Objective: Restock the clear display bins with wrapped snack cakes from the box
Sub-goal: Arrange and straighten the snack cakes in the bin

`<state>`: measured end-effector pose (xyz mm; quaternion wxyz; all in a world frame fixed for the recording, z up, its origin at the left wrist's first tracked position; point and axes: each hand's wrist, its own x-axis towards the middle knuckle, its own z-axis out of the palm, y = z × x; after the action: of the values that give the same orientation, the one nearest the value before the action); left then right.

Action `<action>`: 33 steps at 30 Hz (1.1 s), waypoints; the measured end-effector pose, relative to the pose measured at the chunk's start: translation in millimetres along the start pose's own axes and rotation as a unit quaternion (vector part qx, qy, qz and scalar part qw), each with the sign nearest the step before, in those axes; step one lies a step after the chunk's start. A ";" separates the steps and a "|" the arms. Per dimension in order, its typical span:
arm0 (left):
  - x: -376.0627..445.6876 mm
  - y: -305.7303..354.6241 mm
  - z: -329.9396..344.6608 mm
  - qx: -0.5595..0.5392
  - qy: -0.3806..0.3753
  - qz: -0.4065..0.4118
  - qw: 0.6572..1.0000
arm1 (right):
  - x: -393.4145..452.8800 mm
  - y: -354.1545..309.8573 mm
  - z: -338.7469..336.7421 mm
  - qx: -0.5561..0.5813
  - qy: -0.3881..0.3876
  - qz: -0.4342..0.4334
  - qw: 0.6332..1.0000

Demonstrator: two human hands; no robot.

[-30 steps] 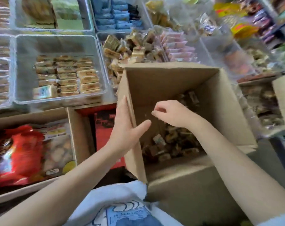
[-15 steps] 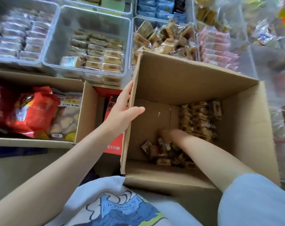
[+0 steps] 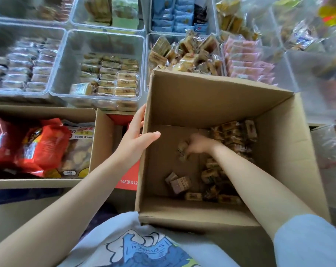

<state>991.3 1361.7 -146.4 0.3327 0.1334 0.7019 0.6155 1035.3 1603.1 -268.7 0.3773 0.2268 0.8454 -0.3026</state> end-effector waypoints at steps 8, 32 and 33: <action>2.3 4.5 -16.4 0.010 -0.010 -0.079 0.997 | -85.2 -58.2 -63.3 0.533 -0.108 -0.255 0.799; 133.5 -65.9 -366.3 0.579 0.023 -0.013 0.815 | 68.7 -376.5 -41.0 0.065 0.146 -0.153 0.975; 135.2 -69.6 -368.9 0.585 0.020 -0.020 0.811 | 77.5 -382.4 -40.5 0.052 0.125 -0.149 0.980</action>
<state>673.4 1141.9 -245.9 0.1901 0.2764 0.9382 0.0847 733.6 1369.7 -177.0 0.2070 0.1541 0.8932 -0.3683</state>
